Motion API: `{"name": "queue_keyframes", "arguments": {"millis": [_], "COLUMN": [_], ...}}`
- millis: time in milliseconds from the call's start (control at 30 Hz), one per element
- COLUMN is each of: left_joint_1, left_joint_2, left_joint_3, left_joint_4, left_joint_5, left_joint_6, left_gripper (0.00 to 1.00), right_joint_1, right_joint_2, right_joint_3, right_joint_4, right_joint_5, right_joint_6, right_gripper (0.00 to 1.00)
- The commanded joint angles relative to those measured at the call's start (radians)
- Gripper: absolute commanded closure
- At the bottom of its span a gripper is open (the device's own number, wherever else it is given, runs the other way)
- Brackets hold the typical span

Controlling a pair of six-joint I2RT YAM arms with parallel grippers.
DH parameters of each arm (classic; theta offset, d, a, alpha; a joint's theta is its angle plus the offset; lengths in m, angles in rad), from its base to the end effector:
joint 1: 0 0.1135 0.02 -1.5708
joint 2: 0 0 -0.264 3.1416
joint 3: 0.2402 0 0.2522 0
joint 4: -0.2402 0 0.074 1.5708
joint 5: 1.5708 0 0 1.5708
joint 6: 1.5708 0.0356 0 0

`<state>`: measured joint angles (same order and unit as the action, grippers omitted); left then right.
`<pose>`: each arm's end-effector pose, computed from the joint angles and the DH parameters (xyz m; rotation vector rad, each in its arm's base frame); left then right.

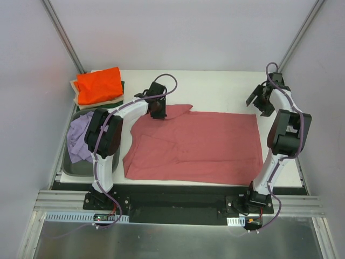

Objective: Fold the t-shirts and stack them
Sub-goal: Grap the side of the flattened tshirt furthest away from the robot with both arms

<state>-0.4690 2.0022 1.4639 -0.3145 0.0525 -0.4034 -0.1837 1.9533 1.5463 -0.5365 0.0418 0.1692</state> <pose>0.3948 -0.2021 0.1967 0.1055 2.4725 -0.4512 0.4240 -0.0803 0.2278 0.4581 2.4720 -0.0585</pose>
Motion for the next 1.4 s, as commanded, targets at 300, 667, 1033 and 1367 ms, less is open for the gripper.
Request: {"name": "queue_keyframes", "arguments": {"millis": [300, 667, 1033, 1367], "left_joint_1": [0.016, 0.021, 0.038, 0.04], "left_joint_2": [-0.074, -0.097, -0.135, -0.24], "left_joint_3": [-0.017, -0.02, -0.016, -0.073], "left_joint_4": [0.034, 0.032, 0.034, 0.037], "left_joint_5": [0.049, 0.038, 0.073, 0.083], "left_joint_6": [-0.011, -0.018, -0.04, -0.057], "left_gripper": [1.0, 1.0, 1.0, 1.0], "right_joint_1": [-0.002, -0.002, 0.0, 0.01], "right_joint_2": [0.243, 0.24, 0.213, 0.105], "right_joint_3": [0.233, 0.176, 0.164, 0.106], "right_joint_4": [-0.143, -0.115, -0.117, -0.083], "right_joint_5": [0.072, 0.067, 0.044, 0.036], "right_joint_6": [-0.083, -0.106, -0.132, -0.143], "right_gripper": [0.38, 0.54, 0.99, 0.99]}}
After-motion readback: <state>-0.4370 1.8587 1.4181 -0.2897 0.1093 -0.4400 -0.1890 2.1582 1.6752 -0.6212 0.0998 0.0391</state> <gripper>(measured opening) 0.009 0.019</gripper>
